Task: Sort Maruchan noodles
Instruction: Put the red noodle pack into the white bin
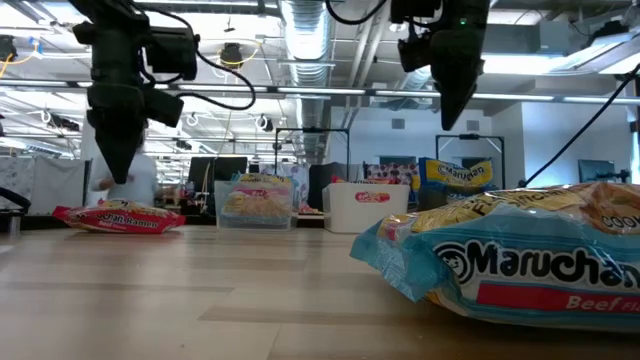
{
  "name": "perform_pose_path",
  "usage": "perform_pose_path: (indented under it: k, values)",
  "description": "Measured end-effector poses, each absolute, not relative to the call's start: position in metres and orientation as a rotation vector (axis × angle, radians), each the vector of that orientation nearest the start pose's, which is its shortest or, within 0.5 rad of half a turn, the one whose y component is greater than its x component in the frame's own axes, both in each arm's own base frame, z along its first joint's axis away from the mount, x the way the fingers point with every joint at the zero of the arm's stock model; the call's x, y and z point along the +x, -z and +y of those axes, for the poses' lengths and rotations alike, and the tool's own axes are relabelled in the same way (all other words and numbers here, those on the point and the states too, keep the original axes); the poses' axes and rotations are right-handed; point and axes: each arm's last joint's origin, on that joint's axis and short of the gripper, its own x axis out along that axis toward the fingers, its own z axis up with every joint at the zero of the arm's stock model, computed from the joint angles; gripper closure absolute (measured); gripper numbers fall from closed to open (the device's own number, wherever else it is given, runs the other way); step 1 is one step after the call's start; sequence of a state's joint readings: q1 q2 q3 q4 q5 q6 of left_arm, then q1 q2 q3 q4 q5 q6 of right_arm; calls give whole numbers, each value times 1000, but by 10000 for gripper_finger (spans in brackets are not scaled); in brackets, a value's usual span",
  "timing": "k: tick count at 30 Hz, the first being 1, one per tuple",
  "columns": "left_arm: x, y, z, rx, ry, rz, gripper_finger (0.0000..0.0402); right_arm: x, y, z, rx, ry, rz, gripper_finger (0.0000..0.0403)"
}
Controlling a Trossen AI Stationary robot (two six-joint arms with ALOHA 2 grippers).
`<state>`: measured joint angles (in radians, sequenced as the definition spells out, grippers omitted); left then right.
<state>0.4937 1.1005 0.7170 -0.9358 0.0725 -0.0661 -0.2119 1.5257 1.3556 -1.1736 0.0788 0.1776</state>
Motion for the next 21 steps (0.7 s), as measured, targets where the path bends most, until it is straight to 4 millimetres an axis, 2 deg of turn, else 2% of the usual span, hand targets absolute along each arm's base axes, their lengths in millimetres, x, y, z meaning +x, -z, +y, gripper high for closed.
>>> perform_pose_path:
  k: [8,21]
  values:
    - [170,-193,91,-467,-495,1285,236,276,-291,-62,246,370,1311,297]
    - [188,-163,101,-548,-550,1389,236,275,-291,-61,253,372,1311,297]
